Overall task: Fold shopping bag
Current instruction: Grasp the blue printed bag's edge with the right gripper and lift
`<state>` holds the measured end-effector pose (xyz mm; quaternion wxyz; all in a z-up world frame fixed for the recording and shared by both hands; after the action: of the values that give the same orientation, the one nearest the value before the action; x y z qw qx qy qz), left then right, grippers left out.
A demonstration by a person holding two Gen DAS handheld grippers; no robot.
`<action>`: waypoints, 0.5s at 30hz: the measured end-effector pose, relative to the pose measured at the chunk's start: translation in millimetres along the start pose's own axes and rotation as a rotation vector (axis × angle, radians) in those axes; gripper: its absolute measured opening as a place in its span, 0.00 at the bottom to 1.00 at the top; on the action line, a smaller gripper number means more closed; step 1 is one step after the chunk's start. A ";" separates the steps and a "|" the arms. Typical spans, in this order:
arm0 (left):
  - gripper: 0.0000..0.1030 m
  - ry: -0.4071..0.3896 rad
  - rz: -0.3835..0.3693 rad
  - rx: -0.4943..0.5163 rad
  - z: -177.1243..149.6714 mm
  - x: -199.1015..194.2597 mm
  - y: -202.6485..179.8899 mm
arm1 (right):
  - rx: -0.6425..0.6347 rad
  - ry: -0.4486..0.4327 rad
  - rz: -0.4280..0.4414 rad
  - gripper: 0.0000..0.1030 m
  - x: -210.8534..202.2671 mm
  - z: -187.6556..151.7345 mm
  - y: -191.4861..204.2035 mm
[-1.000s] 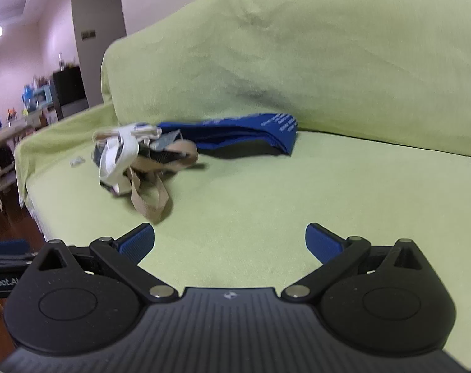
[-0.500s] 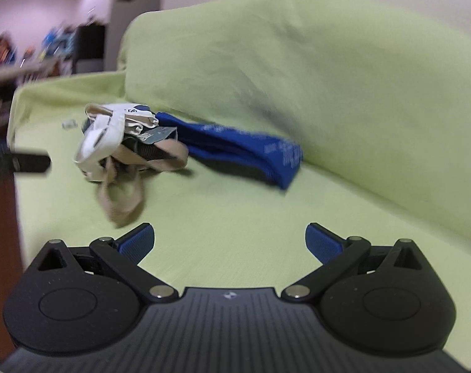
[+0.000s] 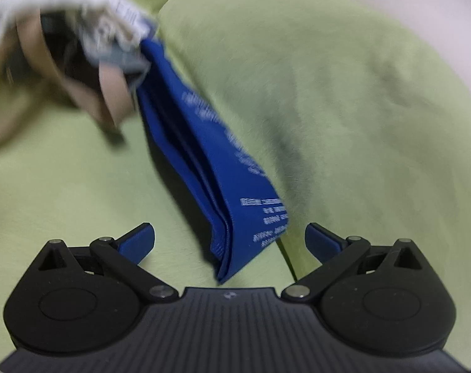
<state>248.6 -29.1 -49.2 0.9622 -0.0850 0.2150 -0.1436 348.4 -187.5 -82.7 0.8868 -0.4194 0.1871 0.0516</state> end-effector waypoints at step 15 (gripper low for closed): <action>0.99 -0.044 0.032 0.019 4.6 25.5 1.3 | -0.105 0.001 -0.097 0.23 49.3 -15.1 19.7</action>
<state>273.0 -35.5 -55.3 0.9697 -0.0756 0.1936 -0.1284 384.7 -189.6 -124.2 0.8650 -0.4737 0.1643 0.0181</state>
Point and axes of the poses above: each gripper's, at about its wrist camera, not at the fingertips, and x roughly the way its jaws point, y to its left, z to its top, the point moved 7 cm from there along x, roughly the way its jaws point, and after that the axes turned 5 degrees about -z, right-handed, at the moved point
